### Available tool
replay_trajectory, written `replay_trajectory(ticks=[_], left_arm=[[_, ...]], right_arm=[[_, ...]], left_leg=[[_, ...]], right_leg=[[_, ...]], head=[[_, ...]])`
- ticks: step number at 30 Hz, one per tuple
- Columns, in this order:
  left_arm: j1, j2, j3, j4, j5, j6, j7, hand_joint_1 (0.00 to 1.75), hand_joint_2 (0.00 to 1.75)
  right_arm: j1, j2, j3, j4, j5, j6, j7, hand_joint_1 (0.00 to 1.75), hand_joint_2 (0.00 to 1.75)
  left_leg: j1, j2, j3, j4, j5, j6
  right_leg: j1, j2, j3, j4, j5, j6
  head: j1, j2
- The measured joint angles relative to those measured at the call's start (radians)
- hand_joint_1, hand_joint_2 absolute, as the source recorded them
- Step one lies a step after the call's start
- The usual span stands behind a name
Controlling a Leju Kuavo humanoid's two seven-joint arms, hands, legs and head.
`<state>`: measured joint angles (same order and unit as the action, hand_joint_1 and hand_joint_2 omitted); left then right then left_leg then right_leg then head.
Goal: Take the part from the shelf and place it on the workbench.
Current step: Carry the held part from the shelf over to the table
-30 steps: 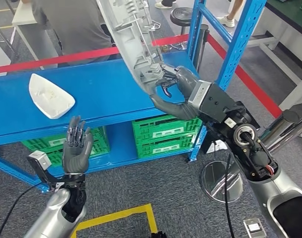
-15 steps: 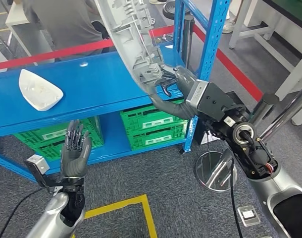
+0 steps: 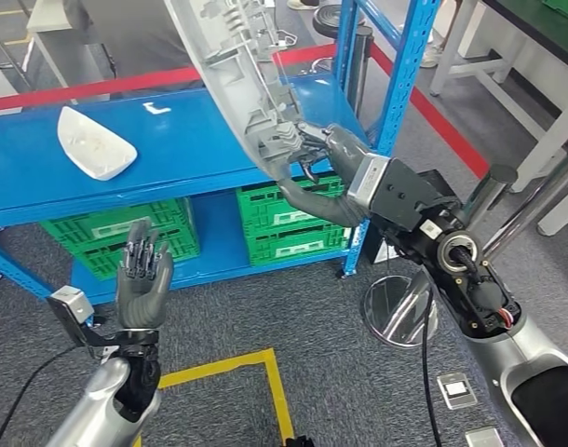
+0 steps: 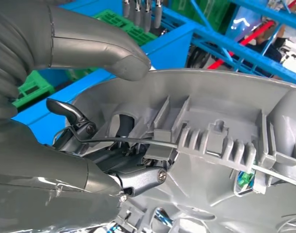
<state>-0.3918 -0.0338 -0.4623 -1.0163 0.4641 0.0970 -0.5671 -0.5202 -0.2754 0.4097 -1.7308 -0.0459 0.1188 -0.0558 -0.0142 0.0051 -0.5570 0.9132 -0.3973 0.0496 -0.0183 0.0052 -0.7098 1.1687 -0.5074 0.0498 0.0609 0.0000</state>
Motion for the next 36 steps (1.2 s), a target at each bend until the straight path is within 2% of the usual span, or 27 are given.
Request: replay_trajectory(ticks=[1, 2, 3, 5, 7, 9, 11, 12, 13, 15, 16, 17, 18, 19, 20, 22, 23, 24, 26, 27, 29, 31, 32, 33, 34, 35, 36], left_arm=[[0.002, 0.0, 0.0, 0.0, 0.0, 0.002, 0.002, 0.0, 1.75], [0.005, 0.0, 0.0, 0.0, -0.001, 0.003, 0.004, 0.0, 1.75], [0.006, 0.0, 0.0, 0.0, -0.001, 0.004, 0.005, 0.0, 1.75], [0.008, 0.0, 0.0, -0.002, -0.003, 0.004, 0.006, 0.0, 1.75], [0.007, 0.001, 0.0, -0.006, -0.003, 0.005, 0.006, 0.0, 1.75], [0.008, 0.002, 0.0, -0.009, -0.004, 0.005, 0.006, 0.0, 1.75], [0.009, 0.004, 0.0, -0.01, -0.004, 0.005, 0.006, 0.0, 1.75], [0.01, 0.005, 0.0, -0.01, -0.004, 0.005, 0.006, 0.0, 1.75], [0.01, 0.006, 0.0, -0.011, -0.004, 0.005, 0.006, 0.0, 1.75], [0.011, 0.007, 0.0, -0.012, -0.003, 0.005, 0.006, 0.0, 1.75], [0.011, 0.008, 0.0, -0.012, -0.003, 0.005, 0.006, 0.0, 1.75], [0.012, 0.009, 0.0, -0.012, -0.003, 0.005, 0.006, 0.0, 1.75], [0.013, 0.01, 0.0, -0.012, -0.003, 0.005, 0.006, 0.0, 1.75], [0.013, 0.011, 0.0, -0.013, -0.003, 0.005, 0.006, 0.0, 1.75], [0.013, 0.012, 0.0, -0.014, -0.003, 0.005, 0.006, 0.0, 1.75], [0.011, 0.012, 0.0, -0.018, -0.003, 0.005, 0.005, 0.0, 1.75], [0.011, 0.013, 0.0, -0.02, -0.003, 0.005, 0.005, 0.0, 1.75], [0.011, 0.013, 0.0, -0.022, -0.004, 0.005, 0.005, 0.0, 1.75], [0.011, 0.013, 0.0, -0.023, -0.004, 0.005, 0.005, 0.0, 1.75], [0.011, 0.013, 0.0, -0.023, -0.005, 0.005, 0.005, 0.0, 1.75], [0.011, 0.011, 0.0, -0.023, -0.006, 0.004, 0.005, 0.0, 1.75], [0.012, 0.01, 0.0, -0.022, -0.006, 0.003, 0.004, 0.0, 1.75], [0.013, 0.01, 0.0, -0.022, -0.006, 0.003, 0.004, 0.0, 1.75], [0.013, 0.01, 0.0, -0.022, -0.006, 0.003, 0.004, 0.0, 1.75], [0.014, 0.01, 0.0, -0.022, -0.006, 0.003, 0.004, 0.0, 1.75], [0.014, 0.01, 0.0, -0.022, -0.006, 0.003, 0.004, 0.0, 1.75], [0.014, 0.01, 0.0, -0.023, -0.006, 0.003, 0.003, 0.0, 1.75]], right_arm=[[0.0, 0.0, 0.0, 0.0, 0.0, 0.001, 0.001, 1.75, 1.75], [0.0, 0.0, 0.0, 0.0, 0.0, 0.003, 0.001, 1.75, 1.75], [0.001, 0.0, 0.0, 0.0, 0.0, 0.003, 0.002, 1.75, 1.75], [0.0, 0.0, 0.0, 0.0, 0.0, 0.005, 0.002, 1.75, 1.75], [-0.002, 0.0, 0.0, 0.0, 0.0, 0.006, 0.002, 1.75, 1.75], [-0.003, 0.0, 0.0, 0.0, 0.0, 0.006, 0.002, 1.75, 1.75], [-0.004, 0.0, 0.001, 0.0, 0.0, 0.006, 0.002, 1.75, 1.75], [-0.005, 0.0, 0.0, 0.0, 0.0, 0.006, 0.002, 1.75, 1.75], [-0.006, 0.001, 0.0, 0.0, 0.0, 0.006, 0.002, 1.75, 1.75], [-0.006, 0.001, 0.0, 0.0, 0.0, 0.005, 0.002, 1.75, 1.75], [-0.005, 0.001, 0.0, 0.0, 0.0, 0.005, 0.002, 1.75, 1.75], [-0.004, 0.001, 0.001, 0.0, 0.0, 0.004, 0.002, 1.75, 1.75], [-0.004, 0.001, 0.001, 0.0, 0.0, 0.004, 0.002, 1.75, 1.75], [-0.004, 0.001, 0.001, 0.0, 0.0, 0.004, 0.002, 1.75, 1.75], [-0.004, 0.001, 0.001, 0.0, 0.0, 0.004, 0.002, 1.75, 1.75], [-0.004, 0.001, 0.0, 0.0, 0.0, 0.004, 0.002, 1.75, 1.75], [-0.003, 0.001, 0.0, 0.0, 0.0, 0.004, 0.002, 1.75, 1.75], [-0.004, 0.001, 0.0, 0.0, 0.0, 0.004, 0.002, 1.75, 1.75], [-0.003, 0.001, 0.0, 0.0, 0.0, 0.003, 0.001, 1.75, 1.75], [-0.003, 0.001, -0.001, 0.0, 0.0, 0.002, 0.0, 1.75, 1.75], [-0.003, 0.002, -0.002, 0.001, 0.0, -0.001, -0.004, 1.75, 1.75], [-0.003, 0.003, -0.003, 0.002, 0.001, -0.002, -0.011, 1.75, 1.75], [-0.003, 0.003, -0.003, 0.004, 0.001, -0.002, -0.013, 1.75, 1.75], [-0.002, 0.003, -0.003, 0.005, 0.002, -0.002, -0.014, 1.75, 1.75], [-0.002, 0.003, -0.004, 0.006, 0.002, -0.002, -0.015, 1.75, 1.75], [-0.002, 0.003, -0.004, 0.007, 0.002, -0.002, -0.015, 1.75, 1.75], [-0.003, 0.003, -0.004, 0.008, 0.002, -0.002, -0.015, 1.75, 1.75]], left_leg=[[0.0, 0.0, -0.011, 0.001, 0.008, -0.001], [0.001, 0.0, -0.024, 0.003, 0.017, -0.003], [0.002, 0.0, -0.037, 0.006, 0.025, -0.005], [0.006, 0.0, -0.063, 0.02, 0.037, -0.013], [0.004, -0.002, -0.085, 0.037, 0.046, -0.023], [0.0, -0.003, -0.096, 0.045, 0.059, -0.032], [0.001, -0.004, -0.105, 0.052, 0.062, -0.041], [0.002, -0.005, -0.117, 0.071, 0.042, -0.048], [0.005, -0.005, -0.135, 0.113, 0.004, -0.054], [0.011, -0.005, -0.18, 0.248, -0.097, -0.067], [0.013, -0.005, -0.197, 0.314, -0.129, -0.07], [0.015, -0.005, -0.201, 0.354, -0.139, -0.072], [0.015, -0.005, -0.187, 0.36, -0.128, -0.071], [0.016, -0.005, -0.155, 0.327, -0.104, -0.067], [0.015, -0.006, -0.104, 0.263, -0.081, -0.061], [0.009, -0.009, 0.002, 0.111, -0.068, -0.046], [0.005, -0.01, 0.031, 0.064, -0.07, -0.04], [0.001, -0.011, 0.041, 0.041, -0.072, -0.036], [0.002, -0.008, 0.035, 0.028, -0.055, -0.027], [0.004, -0.006, 0.031, 0.021, -0.046, -0.021], [0.009, -0.002, 0.017, 0.012, -0.026, -0.009], [0.008, -0.002, -0.005, 0.012, -0.008, -0.005], [0.007, -0.002, -0.017, 0.014, 0.0, -0.006], [0.007, -0.002, -0.03, 0.017, 0.009, -0.007], [0.007, -0.003, -0.043, 0.021, 0.016, -0.009], [0.007, -0.003, -0.055, 0.026, 0.023, -0.012], [0.006, -0.003, -0.066, 0.031, 0.028, -0.015]], right_leg=[[-0.001, 0.0, -0.009, 0.058, -0.025, 0.003], [-0.002, 0.0, -0.006, 0.088, -0.029, 0.007], [-0.002, -0.001, 0.016, 0.082, -0.013, 0.009], [-0.004, -0.002, 0.104, -0.028, 0.028, 0.014], [-0.002, 0.001, 0.182, -0.149, 0.028, 0.011], [0.002, 0.004, 0.199, -0.185, 0.019, -0.004], [-0.002, 0.002, 0.187, -0.186, 0.033, -0.023], [-0.004, 0.001, 0.179, -0.187, 0.042, -0.033], [-0.006, -0.001, 0.169, -0.189, 0.052, -0.041], [-0.007, -0.002, 0.143, -0.189, 0.072, -0.049], [-0.007, -0.002, 0.129, -0.189, 0.083, -0.049], [-0.007, -0.001, 0.116, -0.189, 0.093, -0.049], [-0.007, -0.001, 0.103, -0.188, 0.102, -0.048], [-0.006, 0.0, 0.092, -0.188, 0.112, -0.046], [-0.006, 0.001, 0.082, -0.188, 0.121, -0.043], [-0.003, 0.001, 0.069, -0.189, 0.137, -0.035], [-0.004, 0.0, 0.067, -0.192, 0.146, -0.029], [-0.005, -0.001, 0.066, -0.196, 0.154, -0.022], [-0.008, -0.001, 0.063, -0.202, 0.163, -0.009], [-0.007, -0.001, 0.056, -0.19, 0.148, -0.005], [-0.008, -0.001, 0.026, -0.106, 0.069, -0.001], [-0.007, -0.001, -0.008, 0.031, -0.017, 0.003], [-0.007, -0.001, -0.014, 0.08, -0.033, 0.006], [-0.007, -0.001, -0.005, 0.097, -0.027, 0.007], [-0.007, -0.001, 0.024, 0.075, -0.004, 0.007], [-0.007, -0.002, 0.07, 0.018, 0.022, 0.005], [-0.007, -0.002, 0.121, -0.056, 0.033, 0.003]], head=[[0.002, 0.0], [0.004, 0.0], [0.004, 0.0], [0.008, 0.0], [0.013, 0.0], [0.013, 0.0], [0.007, 0.0], [0.004, 0.0], [0.0, 0.0], [-0.007, 0.0], [-0.009, 0.0], [-0.01, 0.0], [-0.011, 0.0], [-0.011, 0.0], [-0.012, 0.0], [-0.01, 0.0], [-0.009, 0.0], [-0.009, 0.0], [-0.011, 0.0], [-0.011, 0.0], [-0.006, 0.0], [0.0, 0.0], [0.001, 0.0], [0.003, 0.0], [0.005, 0.0], [0.007, 0.0], [0.009, 0.0]])
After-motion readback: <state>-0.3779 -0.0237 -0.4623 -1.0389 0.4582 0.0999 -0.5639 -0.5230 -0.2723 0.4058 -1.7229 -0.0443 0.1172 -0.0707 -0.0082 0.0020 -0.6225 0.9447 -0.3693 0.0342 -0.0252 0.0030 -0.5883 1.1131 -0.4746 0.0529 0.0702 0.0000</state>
